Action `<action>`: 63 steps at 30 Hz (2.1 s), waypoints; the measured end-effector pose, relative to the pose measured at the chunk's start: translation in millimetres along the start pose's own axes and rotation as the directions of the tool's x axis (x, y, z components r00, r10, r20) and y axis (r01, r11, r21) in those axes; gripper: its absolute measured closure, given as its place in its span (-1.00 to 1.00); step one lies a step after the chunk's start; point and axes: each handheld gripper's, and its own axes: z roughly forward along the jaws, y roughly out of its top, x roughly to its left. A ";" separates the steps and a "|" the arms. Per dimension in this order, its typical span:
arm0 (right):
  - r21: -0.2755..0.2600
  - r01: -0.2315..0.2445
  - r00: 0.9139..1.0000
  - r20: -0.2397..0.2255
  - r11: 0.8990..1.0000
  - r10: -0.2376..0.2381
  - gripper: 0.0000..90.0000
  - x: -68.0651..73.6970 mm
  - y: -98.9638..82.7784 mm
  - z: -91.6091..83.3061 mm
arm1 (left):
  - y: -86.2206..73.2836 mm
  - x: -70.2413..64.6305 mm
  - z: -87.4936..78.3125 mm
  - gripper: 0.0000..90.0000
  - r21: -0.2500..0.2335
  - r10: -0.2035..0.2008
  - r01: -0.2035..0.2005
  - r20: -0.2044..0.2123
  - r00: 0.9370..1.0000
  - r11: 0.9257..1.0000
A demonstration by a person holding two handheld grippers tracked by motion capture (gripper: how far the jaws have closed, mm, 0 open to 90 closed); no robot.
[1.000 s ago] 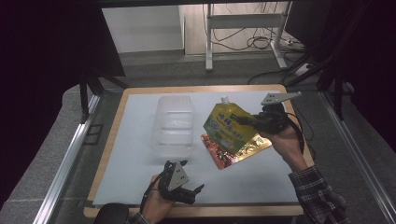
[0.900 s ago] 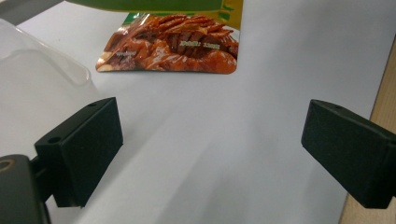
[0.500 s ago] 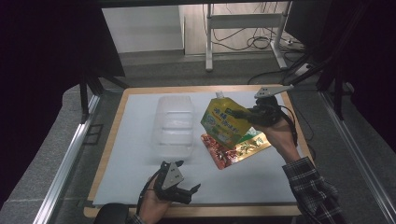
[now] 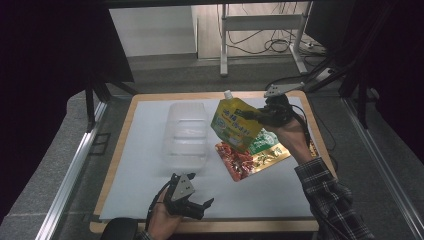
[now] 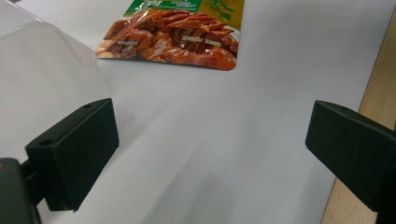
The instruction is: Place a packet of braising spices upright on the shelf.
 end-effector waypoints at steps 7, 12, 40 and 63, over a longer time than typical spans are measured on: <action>-0.001 0.016 1.000 -0.008 1.000 -0.016 0.97 -5.4 8.1 6.7 | 0.8 -1.4 -0.9 -0.99 -0.016 0.001 -0.001 -0.005 1.000 1.000; 0.003 0.030 0.999 -0.016 1.000 -0.030 0.97 -11.3 15.7 12.2 | 0.7 0.3 -2.3 -0.99 -0.020 -0.007 0.007 -0.012 1.000 1.000; -0.015 0.061 0.998 -0.026 0.998 -0.061 0.97 -28.2 64.8 65.9 | -2.8 -1.8 -13.8 -0.99 -0.010 0.002 -0.002 -0.026 1.000 1.000; -0.024 0.083 0.996 -0.040 0.996 -0.084 0.97 -25.4 97.3 119.8 | -2.6 -0.9 -15.6 -0.99 -0.024 -0.004 0.003 -0.022 1.000 1.000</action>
